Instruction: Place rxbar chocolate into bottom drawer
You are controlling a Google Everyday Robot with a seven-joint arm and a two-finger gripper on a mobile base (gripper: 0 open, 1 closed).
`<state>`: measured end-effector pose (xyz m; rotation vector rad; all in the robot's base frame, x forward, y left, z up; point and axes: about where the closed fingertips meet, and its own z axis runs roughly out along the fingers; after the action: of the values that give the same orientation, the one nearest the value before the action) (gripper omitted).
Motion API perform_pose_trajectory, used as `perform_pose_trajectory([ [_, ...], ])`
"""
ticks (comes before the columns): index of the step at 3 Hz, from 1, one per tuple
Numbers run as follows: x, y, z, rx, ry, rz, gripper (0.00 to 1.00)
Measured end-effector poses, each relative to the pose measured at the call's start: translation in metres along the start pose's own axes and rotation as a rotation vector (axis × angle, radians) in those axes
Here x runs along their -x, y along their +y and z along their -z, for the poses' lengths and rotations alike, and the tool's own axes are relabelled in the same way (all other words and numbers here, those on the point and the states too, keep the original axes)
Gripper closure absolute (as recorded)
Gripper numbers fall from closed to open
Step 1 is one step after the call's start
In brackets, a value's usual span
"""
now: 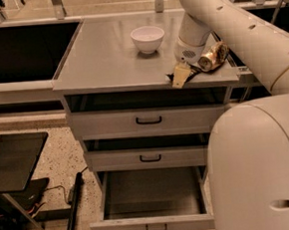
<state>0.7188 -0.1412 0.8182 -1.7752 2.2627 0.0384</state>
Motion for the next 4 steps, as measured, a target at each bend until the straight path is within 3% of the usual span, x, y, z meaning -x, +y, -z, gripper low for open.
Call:
perform_pose_trajectory([
  [1,-0.017,0.001,0.034,-0.117,-0.011,-0.08,1.0],
  [2,-0.053,0.013,0.104,-0.351,-0.027,-0.205,1.0],
  [3,-0.067,0.027,0.148,-0.494,-0.034,-0.253,1.0],
  [4,-0.067,0.027,0.148,-0.494,-0.034,-0.253,1.0],
])
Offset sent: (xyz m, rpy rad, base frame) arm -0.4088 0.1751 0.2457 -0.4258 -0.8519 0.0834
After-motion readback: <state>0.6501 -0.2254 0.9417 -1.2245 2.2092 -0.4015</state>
